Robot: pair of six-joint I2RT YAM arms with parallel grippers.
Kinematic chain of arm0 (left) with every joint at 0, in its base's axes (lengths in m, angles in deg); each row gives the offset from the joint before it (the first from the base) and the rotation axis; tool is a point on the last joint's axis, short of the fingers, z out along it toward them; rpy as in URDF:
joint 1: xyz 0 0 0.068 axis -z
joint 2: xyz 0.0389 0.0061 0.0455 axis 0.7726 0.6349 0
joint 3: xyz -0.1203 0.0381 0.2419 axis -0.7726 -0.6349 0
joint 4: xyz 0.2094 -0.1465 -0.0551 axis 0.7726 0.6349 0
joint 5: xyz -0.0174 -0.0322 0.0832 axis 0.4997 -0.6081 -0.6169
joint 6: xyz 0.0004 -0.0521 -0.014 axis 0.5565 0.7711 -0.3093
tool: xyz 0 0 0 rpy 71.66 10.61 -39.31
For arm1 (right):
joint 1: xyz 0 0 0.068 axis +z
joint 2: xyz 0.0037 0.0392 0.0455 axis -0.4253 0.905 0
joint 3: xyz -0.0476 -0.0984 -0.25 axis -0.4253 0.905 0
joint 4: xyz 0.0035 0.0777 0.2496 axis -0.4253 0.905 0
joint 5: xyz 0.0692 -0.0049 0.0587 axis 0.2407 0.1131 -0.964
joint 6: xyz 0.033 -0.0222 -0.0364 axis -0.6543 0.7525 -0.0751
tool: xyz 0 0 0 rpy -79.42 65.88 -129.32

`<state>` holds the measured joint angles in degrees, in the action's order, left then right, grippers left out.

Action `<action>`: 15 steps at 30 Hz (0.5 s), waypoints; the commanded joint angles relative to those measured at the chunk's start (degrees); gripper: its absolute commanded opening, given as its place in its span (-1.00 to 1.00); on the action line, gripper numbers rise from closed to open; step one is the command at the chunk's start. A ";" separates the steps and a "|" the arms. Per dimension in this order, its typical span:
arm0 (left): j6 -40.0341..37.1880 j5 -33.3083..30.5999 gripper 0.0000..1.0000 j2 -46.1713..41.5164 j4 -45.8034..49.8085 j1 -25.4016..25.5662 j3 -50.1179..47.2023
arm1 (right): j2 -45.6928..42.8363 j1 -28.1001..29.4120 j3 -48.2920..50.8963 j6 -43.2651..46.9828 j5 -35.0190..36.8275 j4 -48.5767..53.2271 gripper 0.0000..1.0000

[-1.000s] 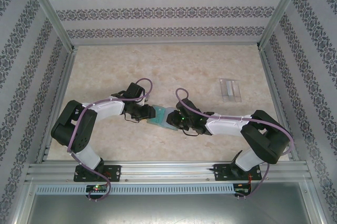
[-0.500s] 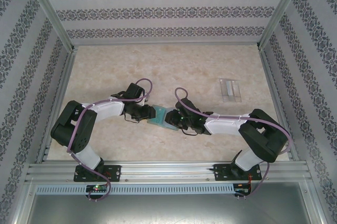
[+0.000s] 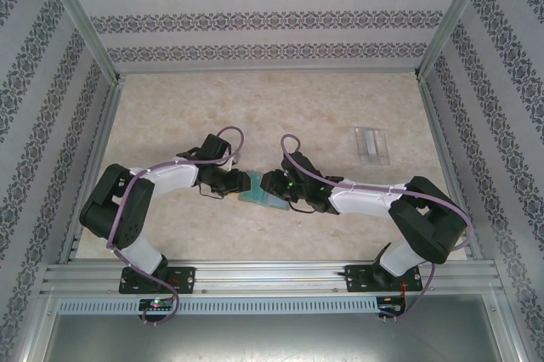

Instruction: Put the credit cards into the card holder

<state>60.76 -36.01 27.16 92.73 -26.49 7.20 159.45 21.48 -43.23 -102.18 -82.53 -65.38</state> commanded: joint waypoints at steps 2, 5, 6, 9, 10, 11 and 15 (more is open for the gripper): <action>-1.01 -0.43 -0.15 -2.77 2.61 -1.70 -0.05 | 0.48 0.24 -1.89 2.24 -1.35 -1.68 -0.36; -1.03 -0.84 -0.14 -3.84 2.72 -2.39 -0.53 | 2.43 0.36 -2.37 2.41 -2.64 -3.46 -0.36; -1.22 -0.73 -0.14 -4.05 2.91 -2.62 -0.46 | 3.01 0.43 -2.42 2.35 -2.67 -4.09 -0.36; -2.11 -1.91 -0.14 -4.53 5.35 -2.70 0.35 | 4.94 0.68 -2.84 2.04 -2.57 -5.99 -0.36; -2.28 -2.85 -0.14 -5.01 5.90 -2.75 0.27 | 5.89 0.78 -3.24 2.09 -2.73 -6.85 -0.36; -2.51 -3.98 -0.14 -5.58 6.42 -2.83 0.18 | 7.00 0.94 -3.83 2.32 -2.93 -7.82 -0.36; -4.10 -8.53 -0.12 -7.02 9.96 -3.71 1.41 | 11.20 1.58 -6.24 2.06 -4.31 -10.64 -0.33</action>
<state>59.21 -40.16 22.35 97.84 -29.05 7.25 168.68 22.27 -47.16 -101.15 -85.40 -71.79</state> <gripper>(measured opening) 0.441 0.332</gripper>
